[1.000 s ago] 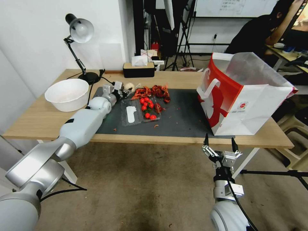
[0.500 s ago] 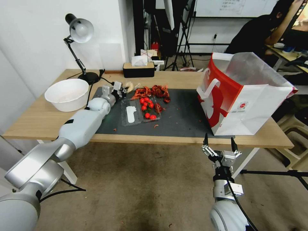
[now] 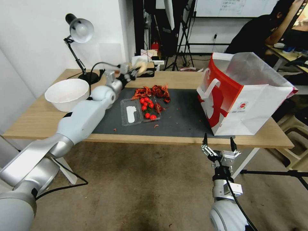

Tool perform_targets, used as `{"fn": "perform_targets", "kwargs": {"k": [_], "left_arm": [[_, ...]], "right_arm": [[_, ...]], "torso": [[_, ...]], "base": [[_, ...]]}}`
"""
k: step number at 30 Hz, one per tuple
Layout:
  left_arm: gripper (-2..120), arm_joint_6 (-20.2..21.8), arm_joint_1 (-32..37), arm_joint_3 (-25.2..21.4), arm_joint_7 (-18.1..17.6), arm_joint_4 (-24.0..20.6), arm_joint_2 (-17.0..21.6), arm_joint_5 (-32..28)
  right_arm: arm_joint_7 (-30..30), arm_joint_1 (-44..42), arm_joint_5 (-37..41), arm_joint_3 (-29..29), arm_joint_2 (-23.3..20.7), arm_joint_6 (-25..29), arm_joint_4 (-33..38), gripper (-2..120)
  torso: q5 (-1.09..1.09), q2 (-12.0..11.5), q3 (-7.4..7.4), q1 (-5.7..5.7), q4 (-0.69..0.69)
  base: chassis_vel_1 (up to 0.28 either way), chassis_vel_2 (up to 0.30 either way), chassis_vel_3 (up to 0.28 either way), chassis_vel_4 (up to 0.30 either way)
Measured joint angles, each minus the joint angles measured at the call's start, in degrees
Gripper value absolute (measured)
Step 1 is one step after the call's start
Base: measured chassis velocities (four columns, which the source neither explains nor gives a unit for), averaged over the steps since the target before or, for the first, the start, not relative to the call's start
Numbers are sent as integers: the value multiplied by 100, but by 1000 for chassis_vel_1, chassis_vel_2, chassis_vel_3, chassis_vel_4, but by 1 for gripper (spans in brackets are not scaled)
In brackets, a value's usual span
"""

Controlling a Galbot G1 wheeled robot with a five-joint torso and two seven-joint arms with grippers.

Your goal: Pick up the trash from the table and place it into the takeout bag.

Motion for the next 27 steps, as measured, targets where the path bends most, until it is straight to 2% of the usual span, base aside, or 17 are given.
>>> {"fn": "perform_targets", "kwargs": {"k": [2,4,5,6,8,10,16,22,27], "left_arm": [[2,-12,-91,165,6,-497,-16,-201],[2,-13,-106,194,6,-570,-22,-224],[2,-13,-217,384,4,-936,-68,-324],[2,-13,-295,501,-2,-1112,-114,-377],[2,-13,-326,542,-6,-1164,-130,-397],[2,0,-559,830,-18,-1447,-282,-501],[2,29,-942,1287,-33,-1503,-630,-629],[2,140,-1327,1817,-34,-1246,-1121,-715],[2,159,-1440,2018,-32,-1102,-1353,-721]], "right_arm": [[0,-4,-2,0,2,-1,0,100],[0,-5,-3,0,3,-1,0,100],[0,-9,-7,0,11,-1,-6,100],[0,-10,-9,0,19,0,-11,100],[0,-11,-10,1,22,0,-14,100],[-1,-11,-13,1,38,1,-23,100],[-1,-11,-17,5,70,5,-30,100],[-1,-22,-21,20,108,19,-34,100],[-1,-22,-21,26,138,21,-26,100]], "torso": [[0,0,0,0,1],[0,0,0,0,1],[1,0,0,0,1],[1,0,0,0,0],[1,0,0,0,0],[1,0,0,0,0],[1,0,0,0,0],[0,0,0,0,0],[0,0,0,0,-1]], "base": [[0,0,0,0],[0,0,0,0],[0,0,0,0],[0,0,0,0],[0,0,0,0],[0,0,0,0],[0,0,0,0],[0,0,0,0],[0,0,0,0]]}}
